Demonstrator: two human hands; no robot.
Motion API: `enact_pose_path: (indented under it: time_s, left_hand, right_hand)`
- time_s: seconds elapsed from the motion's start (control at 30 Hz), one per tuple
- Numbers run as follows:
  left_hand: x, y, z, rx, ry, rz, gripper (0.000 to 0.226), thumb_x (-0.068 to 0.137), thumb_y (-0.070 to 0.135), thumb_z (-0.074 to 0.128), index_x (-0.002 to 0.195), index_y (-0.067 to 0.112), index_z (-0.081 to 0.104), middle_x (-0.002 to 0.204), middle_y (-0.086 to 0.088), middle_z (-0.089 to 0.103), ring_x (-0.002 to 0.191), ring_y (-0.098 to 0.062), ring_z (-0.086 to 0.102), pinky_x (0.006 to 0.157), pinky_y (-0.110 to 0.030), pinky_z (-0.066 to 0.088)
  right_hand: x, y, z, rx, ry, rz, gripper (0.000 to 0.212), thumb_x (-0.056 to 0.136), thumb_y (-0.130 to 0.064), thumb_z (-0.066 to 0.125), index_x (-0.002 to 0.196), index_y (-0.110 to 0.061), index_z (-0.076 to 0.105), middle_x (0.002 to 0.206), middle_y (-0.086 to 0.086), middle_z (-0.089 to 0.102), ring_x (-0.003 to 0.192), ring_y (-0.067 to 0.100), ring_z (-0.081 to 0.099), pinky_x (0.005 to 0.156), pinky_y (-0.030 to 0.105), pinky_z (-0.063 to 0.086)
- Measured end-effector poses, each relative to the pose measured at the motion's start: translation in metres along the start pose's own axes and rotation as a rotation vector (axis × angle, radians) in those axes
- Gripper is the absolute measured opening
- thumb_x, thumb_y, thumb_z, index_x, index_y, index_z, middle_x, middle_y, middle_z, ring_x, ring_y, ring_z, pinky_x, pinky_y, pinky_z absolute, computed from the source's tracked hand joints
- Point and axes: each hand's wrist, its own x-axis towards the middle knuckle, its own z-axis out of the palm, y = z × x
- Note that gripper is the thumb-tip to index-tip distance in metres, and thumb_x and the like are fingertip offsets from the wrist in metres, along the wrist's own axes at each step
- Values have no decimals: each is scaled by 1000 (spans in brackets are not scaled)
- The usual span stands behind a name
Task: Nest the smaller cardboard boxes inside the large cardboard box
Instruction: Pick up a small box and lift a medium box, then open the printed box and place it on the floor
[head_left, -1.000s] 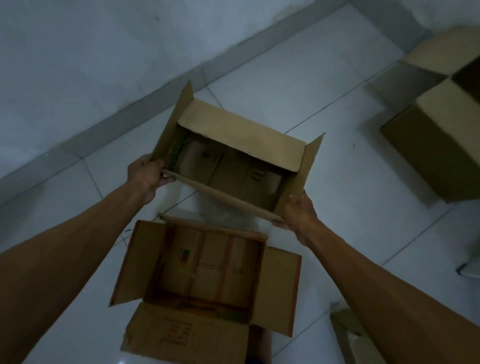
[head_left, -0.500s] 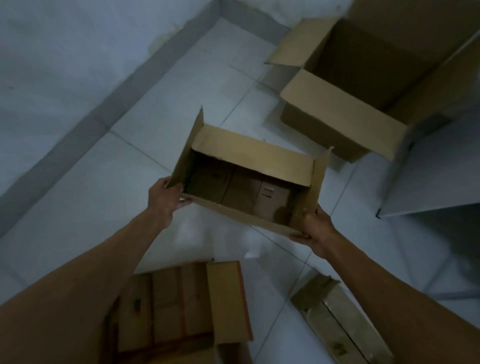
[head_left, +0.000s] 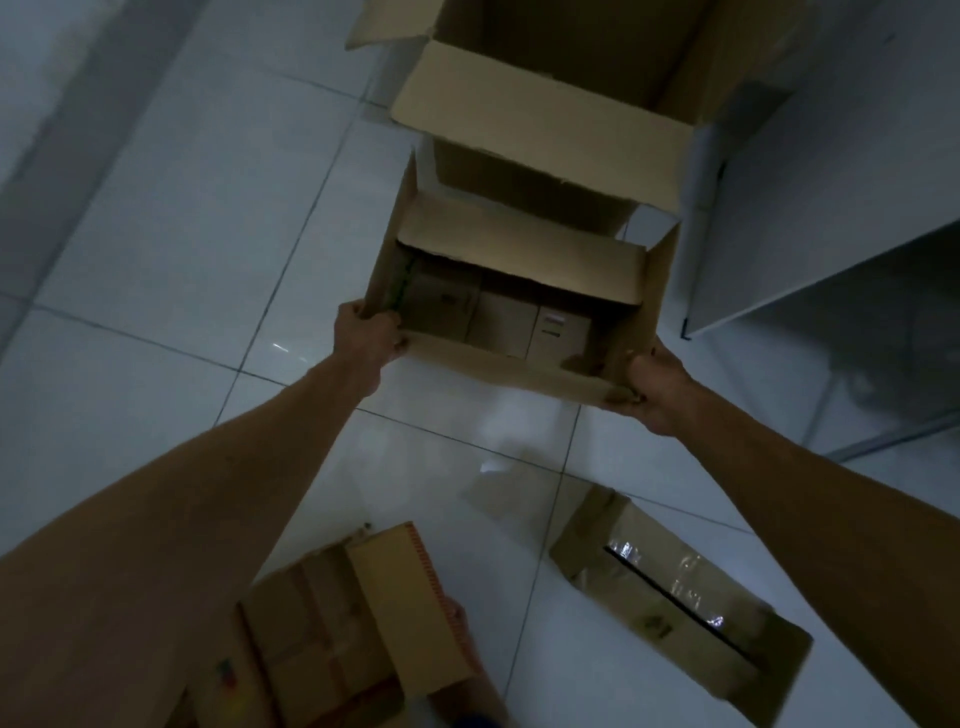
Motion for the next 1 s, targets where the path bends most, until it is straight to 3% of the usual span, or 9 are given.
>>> enact_pose_path:
  time_s: [0.1,0.4,0.53,0.63,0.77,0.83,0.9,0.93,1.0]
  left_hand:
    - [2,-2,16,35,16,32,54,95,0,57,144,11,38,108,-2,50,92,-21,59,87,-38,59]
    - [-4,-4,7,51,-10,-41,63,93,19,68,148,15,38,140,-11,48,122,-29,54,94,-48,57]
    - [-32,-5,-6,100,13,-76,64,98,27,62,154,15,34,139,-6,48,123,-29,53,94,-44,57]
    - [-69,-11,-24,135,31,-109,45,100,24,58,144,13,50,129,-7,50,114,-27,53,87,-39,57]
    - [-120,-31,-63,63,74,-98,37,99,19,60,134,7,58,146,-15,51,119,-25,55,91,-39,56]
    - [-143,-43,-85,10,97,-96,42,100,17,61,139,4,55,133,-14,59,121,-27,56,94,-41,56]
    - [-166,-58,-106,1,137,-104,37,100,20,59,135,7,58,102,-4,60,100,-22,60,91,-39,57]
    - [-176,-67,-118,12,165,-108,36,101,21,57,134,9,59,98,-3,59,97,-21,60,93,-41,56]
    - [-192,-91,-145,57,224,-113,38,101,23,54,137,10,57,115,-8,61,112,-28,61,101,-47,52]
  right_hand:
    - [8,5,-2,28,15,-22,65,107,-2,36,156,-45,32,153,5,48,113,27,56,104,57,51]
    - [4,34,-6,-15,32,-129,61,108,-24,45,161,-39,19,162,3,38,142,27,44,117,46,40]
    - [-14,49,-8,5,77,-100,71,105,-42,48,163,-35,7,170,0,17,152,25,30,123,45,30]
    - [-33,58,-12,-68,70,-65,74,106,-40,46,164,-29,2,171,1,11,152,27,29,124,43,30]
    - [-65,62,-15,-307,16,-135,71,106,-47,41,164,-23,8,170,2,17,152,27,31,125,37,25]
    - [-84,65,-14,-383,-20,-187,68,106,-48,41,163,-22,16,168,3,23,150,26,33,123,35,28]
    - [-103,71,-11,-452,-71,-211,65,105,-49,43,161,-22,24,165,3,30,147,26,38,121,35,31]
    - [-111,75,-9,-499,-100,-221,63,105,-48,43,160,-22,29,164,3,33,146,26,40,121,36,32]
    - [-127,88,-3,-640,-188,-234,57,105,-47,45,156,-23,38,161,5,40,143,25,44,119,35,34]
